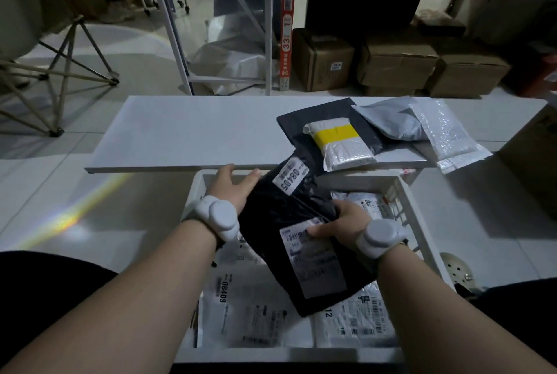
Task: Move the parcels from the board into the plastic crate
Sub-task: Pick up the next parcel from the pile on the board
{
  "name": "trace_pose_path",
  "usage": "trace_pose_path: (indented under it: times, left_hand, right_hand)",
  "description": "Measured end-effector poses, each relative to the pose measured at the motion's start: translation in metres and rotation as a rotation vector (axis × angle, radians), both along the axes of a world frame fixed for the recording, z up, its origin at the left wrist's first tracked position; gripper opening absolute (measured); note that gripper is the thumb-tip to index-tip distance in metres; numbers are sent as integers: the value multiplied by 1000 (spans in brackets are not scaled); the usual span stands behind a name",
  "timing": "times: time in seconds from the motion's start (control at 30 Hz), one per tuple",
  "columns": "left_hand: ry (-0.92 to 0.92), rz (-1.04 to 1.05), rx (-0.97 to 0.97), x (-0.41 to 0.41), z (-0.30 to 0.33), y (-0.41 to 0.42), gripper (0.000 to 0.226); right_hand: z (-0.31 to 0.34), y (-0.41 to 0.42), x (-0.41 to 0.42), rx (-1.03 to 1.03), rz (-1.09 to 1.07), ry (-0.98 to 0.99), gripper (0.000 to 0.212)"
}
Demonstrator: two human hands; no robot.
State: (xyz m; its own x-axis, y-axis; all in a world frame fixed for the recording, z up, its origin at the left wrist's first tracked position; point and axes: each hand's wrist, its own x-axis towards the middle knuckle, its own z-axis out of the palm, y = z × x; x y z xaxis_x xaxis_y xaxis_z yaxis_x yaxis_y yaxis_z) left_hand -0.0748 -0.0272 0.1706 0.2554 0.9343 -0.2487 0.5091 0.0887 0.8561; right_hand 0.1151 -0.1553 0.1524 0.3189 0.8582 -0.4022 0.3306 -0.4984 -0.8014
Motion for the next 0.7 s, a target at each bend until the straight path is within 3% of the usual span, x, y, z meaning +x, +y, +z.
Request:
trace_pose_path:
  times: [0.1,0.23,0.37,0.7]
  left_hand:
    - [69,-92,-7,3,4,-8,49]
    - [84,-161,-49,1,1,-10,64]
    - [130,-203,-106,-1,-2,-10,58]
    - [-36,-173,-215,2,-10,-14,31]
  right_hand:
    - [0,0,-6,-50,96,-73,38]
    - [0,-2,-12,-118,185,-128,42]
    - [2,-4,-11,-153,257,-115,38]
    - [0,-2,-13,-168,295,-137,34]
